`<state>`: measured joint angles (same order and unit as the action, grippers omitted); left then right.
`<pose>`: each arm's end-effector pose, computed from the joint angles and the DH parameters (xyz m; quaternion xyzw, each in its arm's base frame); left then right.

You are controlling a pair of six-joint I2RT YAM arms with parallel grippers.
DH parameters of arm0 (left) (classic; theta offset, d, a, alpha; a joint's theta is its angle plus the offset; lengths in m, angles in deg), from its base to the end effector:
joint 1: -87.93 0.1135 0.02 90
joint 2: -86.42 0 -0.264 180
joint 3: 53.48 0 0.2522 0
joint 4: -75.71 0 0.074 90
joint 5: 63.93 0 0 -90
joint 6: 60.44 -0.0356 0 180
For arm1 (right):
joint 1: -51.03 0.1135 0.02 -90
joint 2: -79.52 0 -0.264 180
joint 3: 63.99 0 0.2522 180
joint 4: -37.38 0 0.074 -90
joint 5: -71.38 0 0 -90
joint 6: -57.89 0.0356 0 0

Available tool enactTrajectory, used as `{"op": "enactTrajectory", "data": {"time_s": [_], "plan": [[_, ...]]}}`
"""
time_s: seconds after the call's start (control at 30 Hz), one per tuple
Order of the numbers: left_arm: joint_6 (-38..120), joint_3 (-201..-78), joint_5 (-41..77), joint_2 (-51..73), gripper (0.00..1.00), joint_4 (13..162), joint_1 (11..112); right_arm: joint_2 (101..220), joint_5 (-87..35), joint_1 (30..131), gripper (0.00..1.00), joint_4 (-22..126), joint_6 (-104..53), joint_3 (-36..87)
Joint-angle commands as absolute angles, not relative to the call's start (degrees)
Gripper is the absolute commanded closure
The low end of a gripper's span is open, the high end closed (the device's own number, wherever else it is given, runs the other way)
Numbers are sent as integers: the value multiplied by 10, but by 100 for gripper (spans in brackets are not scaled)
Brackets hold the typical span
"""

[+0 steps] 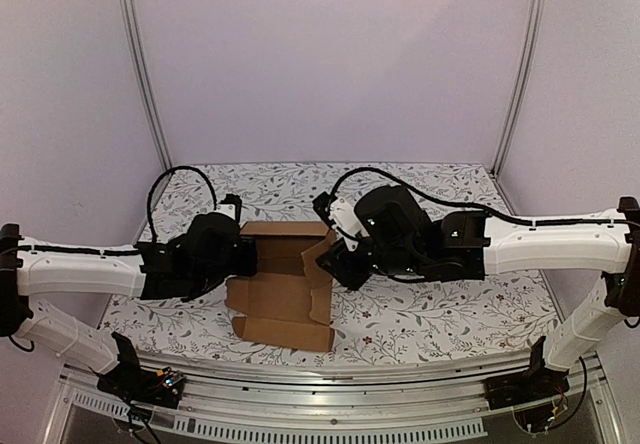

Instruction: Fold the paper box

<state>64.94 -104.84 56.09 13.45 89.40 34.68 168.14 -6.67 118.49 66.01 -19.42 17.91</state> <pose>0.1715 -0.1998 0.2125 0.0157 0.8660 -0.1454 0.4782 0.1421 0.3231 0.2849 -0.3640 0.8066 0.2232 0.4089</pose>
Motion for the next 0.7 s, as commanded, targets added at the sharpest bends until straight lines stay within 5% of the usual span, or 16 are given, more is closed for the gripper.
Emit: {"op": "enactTrajectory", "data": {"time_s": [0.0, 0.67], "plan": [[675, -1075, 592, 132, 100, 921, 318, 1707, -20, 1192, 58, 632, -167, 196], [740, -1099, 650, 120, 100, 963, 284, 1756, 63, 1197, 60, 582, -103, 190]]}}
